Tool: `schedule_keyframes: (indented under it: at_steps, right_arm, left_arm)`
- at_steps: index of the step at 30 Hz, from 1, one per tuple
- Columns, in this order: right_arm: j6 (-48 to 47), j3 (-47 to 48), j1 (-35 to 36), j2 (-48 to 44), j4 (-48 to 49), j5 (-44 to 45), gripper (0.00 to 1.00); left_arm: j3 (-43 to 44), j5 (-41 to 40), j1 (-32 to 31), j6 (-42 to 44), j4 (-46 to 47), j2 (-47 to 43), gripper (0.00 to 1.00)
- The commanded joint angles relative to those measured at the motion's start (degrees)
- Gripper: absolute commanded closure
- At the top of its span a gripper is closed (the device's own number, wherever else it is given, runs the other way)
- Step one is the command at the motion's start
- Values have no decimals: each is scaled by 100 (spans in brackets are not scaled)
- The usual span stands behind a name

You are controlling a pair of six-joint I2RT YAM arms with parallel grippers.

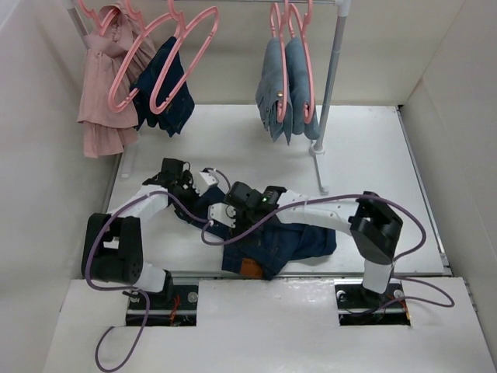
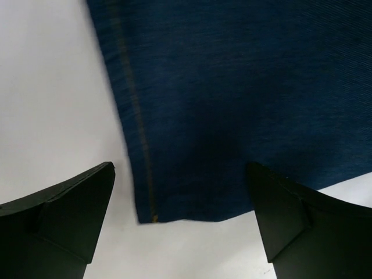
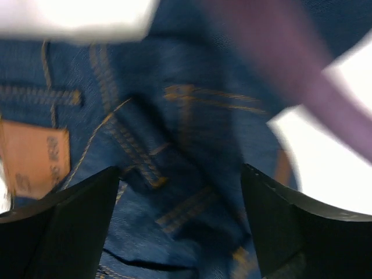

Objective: Place the trousers on the hanger
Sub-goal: Flatten out the trousers at the center of the board.

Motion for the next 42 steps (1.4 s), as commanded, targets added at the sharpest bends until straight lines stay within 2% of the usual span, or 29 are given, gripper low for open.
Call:
schedule_keyframes:
  at_steps: [1,4,5,8,9,10,11,14,15,16,18,19,22,25,27,28,29,30,31,32,33,34,35,36,38,39,40,41,42]
  right_arm:
    - [-361,307,69,13,-736,-447,12]
    - [-423,237,122,-312,-938,-343,10]
    - [-475,236,183,-408,-939,-342,6]
    - [-475,236,244,-550,-1009,-289,5]
    - [-475,236,306,-428,-1009,-289,5]
    - [-475,236,306,-322,-1009,-158,5]
    - [-423,236,384,-191,-1009,139,7]
    - [-370,70,385,346,-747,509,22]
    - [-431,69,385,460,-746,511,31]
    - [-431,69,385,635,-746,511,59]
    - [-284,218,385,689,-746,563,80]
    - [-221,367,385,689,-807,564,100]
    - [270,813,385,541,-719,687,100]
    - [1367,1552,255,225,-719,766,100]
    - [2737,2186,-44,-223,-650,704,100]
    - [3124,2187,-272,-468,-527,165,100]
    - [3554,1778,-857,-784,-300,-119,100]
    - [4533,1322,-1193,-1631,494,-313,100]
    - [5030,760,-1562,-2136,998,-646,100]
    - [5549,-455,-2358,-2663,1482,-649,100]
    - [6041,-1024,-2792,-3703,2174,-649,100]
    - [6812,-1508,-3223,-4192,2303,-588,100]
    - [7141,-2191,-4019,-5050,2104,-187,100]
    - [7388,-2425,-4383,-5059,2102,43,100]
    - [7890,-2716,-5008,-5961,1191,683,100]
    - [8031,-2882,-5516,-6155,822,843,100]
    - [8198,-2962,-5712,-6436,314,915,100]
    - [8278,-3041,-5871,-6560,144,915,100]
    - [8365,-3112,-6047,-6675,38,915,100]
  left_arm:
    - [-304,166,-222,50,130,-197,6]
    - [-427,166,-284,51,130,-258,18]
    - [-428,166,-284,51,191,-258,29]
    - [-594,53,-284,112,383,-258,51]
    - [-656,52,-284,112,437,-258,76]
    - [-656,-78,-284,8,498,-258,95]
    - [-656,-158,-284,-115,647,-258,100]
    - [-656,-281,-284,-248,648,-319,100]
    - [-656,-282,-284,-248,648,-320,100]
    - [-656,-334,-197,-248,648,-398,100]
    - [-656,-492,5,-310,648,-548,100]
    - [-656,-562,84,-310,648,-601,100]
    - [-656,-1001,436,-310,787,-759,100]
    - [-656,-1571,805,-310,1016,-821,100]
    - [-508,-1732,1060,-310,1017,-882,100]
    - [-446,-1819,1122,-232,1017,-935,100]
    - [-332,-1881,1174,-231,1017,-935,100]
    - [-279,-1942,1245,-161,1017,-935,100]
    - [-218,-2013,1245,-160,1017,-935,100]
    - [-104,-2013,1315,-91,957,-935,100]
    - [-103,-2013,1316,-90,956,-987,100]
    - [-16,-2013,1316,-3,851,-988,100]
    - [64,-1865,1316,172,572,-988,100]
    - [143,-1681,1316,313,334,-988,100]
    - [205,-1190,1150,533,-114,-936,100]
    - [275,-1135,1009,464,-351,-935,97]
    - [275,-1134,851,359,-354,-805,86]
    - [275,-1134,484,202,-354,-751,74]
    - [275,-1134,307,43,-354,-690,54]
